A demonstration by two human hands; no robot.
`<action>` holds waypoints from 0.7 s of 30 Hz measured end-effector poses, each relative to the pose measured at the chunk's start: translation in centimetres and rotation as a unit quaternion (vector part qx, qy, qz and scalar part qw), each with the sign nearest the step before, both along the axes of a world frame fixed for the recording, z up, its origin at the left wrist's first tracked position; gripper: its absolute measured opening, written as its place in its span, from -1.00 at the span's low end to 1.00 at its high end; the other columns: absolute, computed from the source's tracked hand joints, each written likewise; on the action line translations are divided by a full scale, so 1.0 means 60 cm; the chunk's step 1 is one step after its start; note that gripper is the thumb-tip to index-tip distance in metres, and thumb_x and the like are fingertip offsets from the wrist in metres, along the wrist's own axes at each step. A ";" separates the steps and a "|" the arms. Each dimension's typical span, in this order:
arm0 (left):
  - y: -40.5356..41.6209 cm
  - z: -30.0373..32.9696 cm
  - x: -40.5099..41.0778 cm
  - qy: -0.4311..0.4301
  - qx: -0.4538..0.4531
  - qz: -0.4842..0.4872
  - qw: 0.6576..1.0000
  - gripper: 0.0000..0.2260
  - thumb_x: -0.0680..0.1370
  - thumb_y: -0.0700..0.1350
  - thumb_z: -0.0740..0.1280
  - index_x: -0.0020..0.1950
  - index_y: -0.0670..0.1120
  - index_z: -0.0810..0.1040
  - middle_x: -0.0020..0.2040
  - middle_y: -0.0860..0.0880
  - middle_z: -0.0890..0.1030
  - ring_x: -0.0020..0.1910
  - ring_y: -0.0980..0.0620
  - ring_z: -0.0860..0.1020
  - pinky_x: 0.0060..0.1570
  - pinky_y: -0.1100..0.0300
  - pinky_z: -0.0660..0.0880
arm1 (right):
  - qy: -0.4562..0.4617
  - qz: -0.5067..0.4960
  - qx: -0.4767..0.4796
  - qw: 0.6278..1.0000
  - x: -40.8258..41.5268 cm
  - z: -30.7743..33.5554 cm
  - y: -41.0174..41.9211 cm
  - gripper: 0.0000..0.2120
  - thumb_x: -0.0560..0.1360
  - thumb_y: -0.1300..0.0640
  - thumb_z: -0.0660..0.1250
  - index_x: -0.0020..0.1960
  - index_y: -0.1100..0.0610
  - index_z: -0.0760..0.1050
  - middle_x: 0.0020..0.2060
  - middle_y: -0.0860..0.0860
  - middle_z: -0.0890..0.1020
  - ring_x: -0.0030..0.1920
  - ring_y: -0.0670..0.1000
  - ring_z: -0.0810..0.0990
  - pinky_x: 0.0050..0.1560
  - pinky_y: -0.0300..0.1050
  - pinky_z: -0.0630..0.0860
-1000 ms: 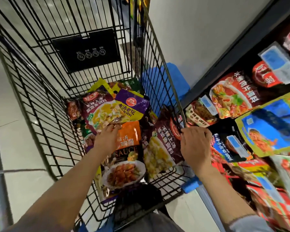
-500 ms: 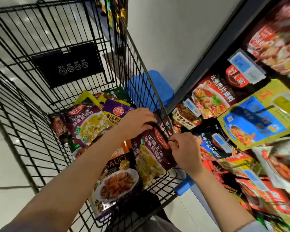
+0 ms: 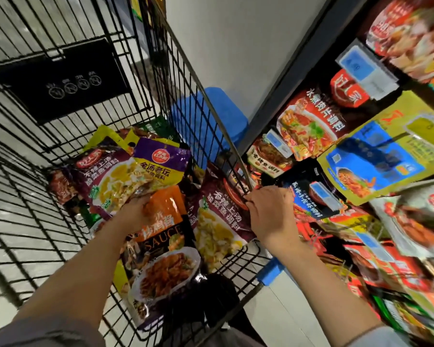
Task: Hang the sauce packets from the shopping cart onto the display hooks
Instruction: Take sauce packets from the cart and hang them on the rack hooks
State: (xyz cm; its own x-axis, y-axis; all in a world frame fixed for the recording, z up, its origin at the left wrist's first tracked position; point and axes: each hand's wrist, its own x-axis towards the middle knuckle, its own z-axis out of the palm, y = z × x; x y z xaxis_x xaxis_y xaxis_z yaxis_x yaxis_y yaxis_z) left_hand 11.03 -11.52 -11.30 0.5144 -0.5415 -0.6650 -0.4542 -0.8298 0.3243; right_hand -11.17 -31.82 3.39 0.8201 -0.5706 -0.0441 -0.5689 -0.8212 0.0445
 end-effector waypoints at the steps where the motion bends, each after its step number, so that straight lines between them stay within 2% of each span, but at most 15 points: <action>1: 0.000 -0.012 0.005 0.019 0.000 0.006 1.000 -0.28 0.42 0.03 0.44 0.50 -0.04 0.20 0.41 -0.16 0.35 0.31 -0.16 0.40 0.25 0.05 0.36 | -0.008 -0.004 0.001 1.000 -0.001 -0.005 -0.003 -0.83 0.44 0.25 0.33 -0.26 0.02 0.52 -0.36 -0.09 0.53 -0.22 0.03 0.52 -0.14 -0.14 0.14; 4: -0.008 -0.031 0.021 0.020 0.021 0.000 1.000 -0.14 0.39 0.11 0.47 0.54 -0.04 0.07 0.49 -0.17 0.17 0.39 -0.20 0.28 0.33 -0.01 0.29 | -0.130 0.013 0.024 0.991 -0.010 -0.017 -0.004 -0.88 0.40 0.37 0.35 -0.20 0.18 0.56 -0.33 0.06 0.54 -0.22 0.13 0.49 -0.14 -0.09 0.18; 7: -0.018 -0.044 0.028 -0.002 0.034 -0.017 0.999 -0.06 0.37 0.25 0.42 0.55 0.01 -0.05 0.54 -0.14 0.01 0.45 -0.24 0.14 0.37 -0.05 0.22 | -0.166 0.025 -0.019 0.986 -0.006 -0.029 0.002 -0.89 0.41 0.29 0.31 -0.10 0.19 0.58 -0.26 0.09 0.53 -0.11 0.12 0.41 -0.07 -0.03 0.22; 13: -0.025 -0.045 0.010 -0.074 0.017 -0.039 0.996 0.01 0.27 0.46 0.29 0.53 -0.05 0.04 0.47 -0.17 0.19 0.41 -0.20 0.23 0.29 -0.11 0.33 | -0.190 0.033 -0.018 0.981 -0.006 -0.071 0.017 -0.88 0.42 0.27 0.31 -0.07 0.16 0.59 -0.24 0.04 0.59 0.08 0.15 0.39 0.09 0.02 0.19; 17: -0.027 -0.042 0.009 -0.048 0.046 -0.034 0.997 0.03 0.27 0.51 0.24 0.53 -0.03 -0.01 0.51 -0.16 0.08 0.45 -0.21 0.12 0.35 -0.16 0.24 | -0.206 0.035 -0.010 0.978 -0.004 -0.068 0.019 -0.87 0.41 0.28 0.33 -0.07 0.20 0.59 -0.25 0.07 0.59 0.10 0.15 0.38 0.09 0.02 0.21; 21: -0.049 -0.041 0.006 -0.032 0.042 0.009 0.999 0.06 0.23 0.54 0.21 0.52 -0.07 0.02 0.52 -0.15 0.03 0.47 -0.21 0.05 0.37 -0.21 0.13 | -0.209 0.043 -0.001 0.977 -0.004 -0.071 0.015 -0.86 0.44 0.24 0.27 -0.05 0.20 0.57 -0.27 0.07 0.59 0.11 0.17 0.36 0.11 0.03 0.22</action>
State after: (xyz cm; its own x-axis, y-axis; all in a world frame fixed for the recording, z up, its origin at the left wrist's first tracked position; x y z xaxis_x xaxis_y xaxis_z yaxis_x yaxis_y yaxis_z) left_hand 11.40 -14.43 -13.76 0.5659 -0.4760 -0.6732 -0.4572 -0.8606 0.2243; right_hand -11.38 -30.89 -0.88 0.8108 -0.4991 0.3057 -0.4673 -0.8665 -0.1755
